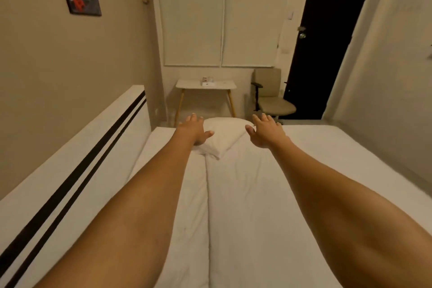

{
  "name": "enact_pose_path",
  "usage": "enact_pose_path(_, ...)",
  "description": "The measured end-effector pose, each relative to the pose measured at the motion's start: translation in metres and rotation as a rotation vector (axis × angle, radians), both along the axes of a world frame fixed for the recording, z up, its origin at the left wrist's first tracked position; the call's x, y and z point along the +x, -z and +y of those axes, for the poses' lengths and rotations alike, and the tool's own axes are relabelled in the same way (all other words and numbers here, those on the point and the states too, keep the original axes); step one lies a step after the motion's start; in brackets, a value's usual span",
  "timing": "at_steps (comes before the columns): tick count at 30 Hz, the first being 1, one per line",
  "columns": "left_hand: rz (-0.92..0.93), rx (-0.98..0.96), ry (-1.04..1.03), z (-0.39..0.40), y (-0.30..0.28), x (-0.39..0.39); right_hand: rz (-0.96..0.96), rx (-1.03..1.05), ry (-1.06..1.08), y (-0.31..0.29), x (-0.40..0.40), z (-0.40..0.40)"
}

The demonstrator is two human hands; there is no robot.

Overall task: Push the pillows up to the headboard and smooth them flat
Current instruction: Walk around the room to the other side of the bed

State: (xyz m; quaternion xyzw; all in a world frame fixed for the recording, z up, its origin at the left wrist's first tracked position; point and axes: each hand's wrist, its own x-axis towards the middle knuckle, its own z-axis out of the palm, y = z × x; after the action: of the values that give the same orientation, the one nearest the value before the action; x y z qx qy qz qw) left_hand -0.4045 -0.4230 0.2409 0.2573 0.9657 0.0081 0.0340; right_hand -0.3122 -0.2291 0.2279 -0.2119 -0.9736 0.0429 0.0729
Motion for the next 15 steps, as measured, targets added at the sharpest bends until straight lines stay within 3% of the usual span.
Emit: enact_pose_path(15,0.038,-0.005,0.456,0.243,-0.011,0.145,-0.015,0.019,0.464,-0.021,0.223,0.186)
